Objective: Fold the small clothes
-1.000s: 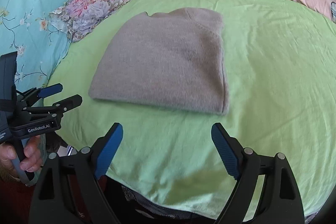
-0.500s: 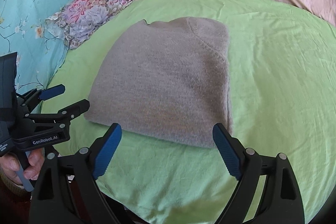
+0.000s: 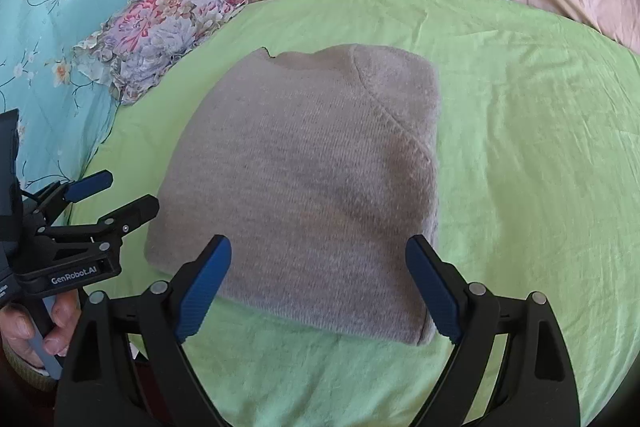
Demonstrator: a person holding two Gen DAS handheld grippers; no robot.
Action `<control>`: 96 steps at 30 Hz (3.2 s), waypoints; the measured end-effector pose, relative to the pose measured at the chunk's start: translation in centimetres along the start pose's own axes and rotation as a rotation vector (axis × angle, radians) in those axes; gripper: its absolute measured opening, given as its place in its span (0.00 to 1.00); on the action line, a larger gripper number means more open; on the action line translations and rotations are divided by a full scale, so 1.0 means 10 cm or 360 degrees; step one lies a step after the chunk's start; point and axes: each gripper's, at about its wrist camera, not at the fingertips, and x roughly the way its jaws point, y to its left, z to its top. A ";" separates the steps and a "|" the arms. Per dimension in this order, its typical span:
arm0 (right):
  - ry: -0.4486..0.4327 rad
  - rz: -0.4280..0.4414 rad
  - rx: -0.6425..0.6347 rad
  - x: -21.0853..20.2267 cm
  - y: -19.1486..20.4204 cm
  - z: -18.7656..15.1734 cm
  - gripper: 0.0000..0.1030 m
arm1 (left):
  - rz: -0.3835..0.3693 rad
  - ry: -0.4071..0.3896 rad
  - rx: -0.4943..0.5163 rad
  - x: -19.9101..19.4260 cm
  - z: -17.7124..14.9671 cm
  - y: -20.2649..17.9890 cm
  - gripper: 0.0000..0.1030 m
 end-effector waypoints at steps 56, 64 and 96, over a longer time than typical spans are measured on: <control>0.0043 -0.0011 0.0029 0.10 0.02 0.00 0.88 | -0.0015 -0.0006 0.0051 -0.08 0.00 -0.15 0.91; 0.0045 -0.0008 0.0024 0.11 0.02 0.01 0.88 | -0.0017 0.0001 0.0050 -0.06 -0.01 -0.13 0.91; 0.0048 -0.0007 0.0022 0.10 0.03 0.01 0.89 | -0.0026 0.0004 0.0047 -0.07 -0.02 -0.14 0.91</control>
